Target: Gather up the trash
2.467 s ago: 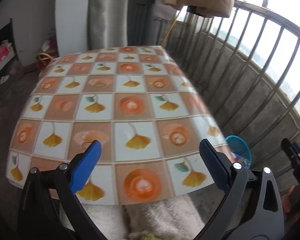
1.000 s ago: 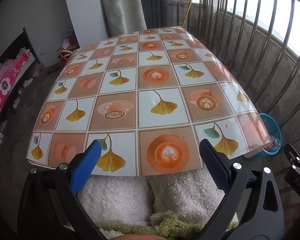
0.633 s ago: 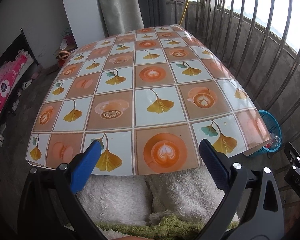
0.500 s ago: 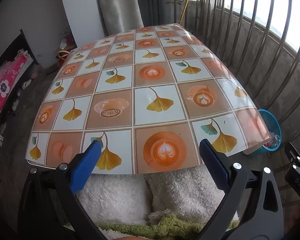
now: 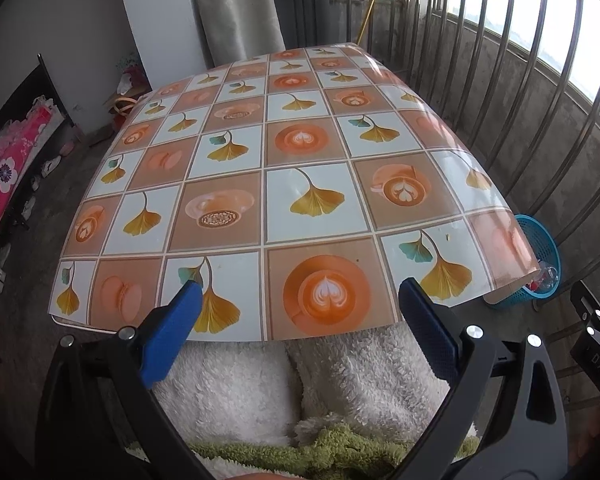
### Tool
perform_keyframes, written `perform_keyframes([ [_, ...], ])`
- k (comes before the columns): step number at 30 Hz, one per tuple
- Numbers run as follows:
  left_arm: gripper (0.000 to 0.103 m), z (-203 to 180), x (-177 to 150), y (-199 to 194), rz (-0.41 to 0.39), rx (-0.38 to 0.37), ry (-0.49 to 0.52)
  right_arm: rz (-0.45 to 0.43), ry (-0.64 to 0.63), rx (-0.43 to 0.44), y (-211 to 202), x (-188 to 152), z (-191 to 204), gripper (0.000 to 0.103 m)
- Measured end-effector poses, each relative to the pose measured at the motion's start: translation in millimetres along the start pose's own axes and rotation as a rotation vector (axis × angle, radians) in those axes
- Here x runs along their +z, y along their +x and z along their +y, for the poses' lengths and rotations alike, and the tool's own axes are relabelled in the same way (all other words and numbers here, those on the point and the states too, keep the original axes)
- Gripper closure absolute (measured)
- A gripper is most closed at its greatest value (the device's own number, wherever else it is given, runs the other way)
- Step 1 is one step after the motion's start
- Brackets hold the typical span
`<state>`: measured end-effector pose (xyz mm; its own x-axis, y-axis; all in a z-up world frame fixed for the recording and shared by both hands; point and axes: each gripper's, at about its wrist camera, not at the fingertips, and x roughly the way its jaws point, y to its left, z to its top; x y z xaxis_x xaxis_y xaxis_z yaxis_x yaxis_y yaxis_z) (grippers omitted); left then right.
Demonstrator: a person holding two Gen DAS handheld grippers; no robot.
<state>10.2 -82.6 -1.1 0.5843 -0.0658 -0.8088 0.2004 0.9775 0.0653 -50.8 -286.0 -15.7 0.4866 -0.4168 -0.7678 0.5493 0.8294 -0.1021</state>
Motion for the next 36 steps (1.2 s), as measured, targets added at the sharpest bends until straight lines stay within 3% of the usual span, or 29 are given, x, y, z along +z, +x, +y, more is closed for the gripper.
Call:
perform_keyframes([
  [36, 0.009, -0.4, -2.2, 0.1, 0.003, -0.002, 0.001, -0.009, -0.008, -0.007, -4.7, 1.4, -1.8, 0.006],
])
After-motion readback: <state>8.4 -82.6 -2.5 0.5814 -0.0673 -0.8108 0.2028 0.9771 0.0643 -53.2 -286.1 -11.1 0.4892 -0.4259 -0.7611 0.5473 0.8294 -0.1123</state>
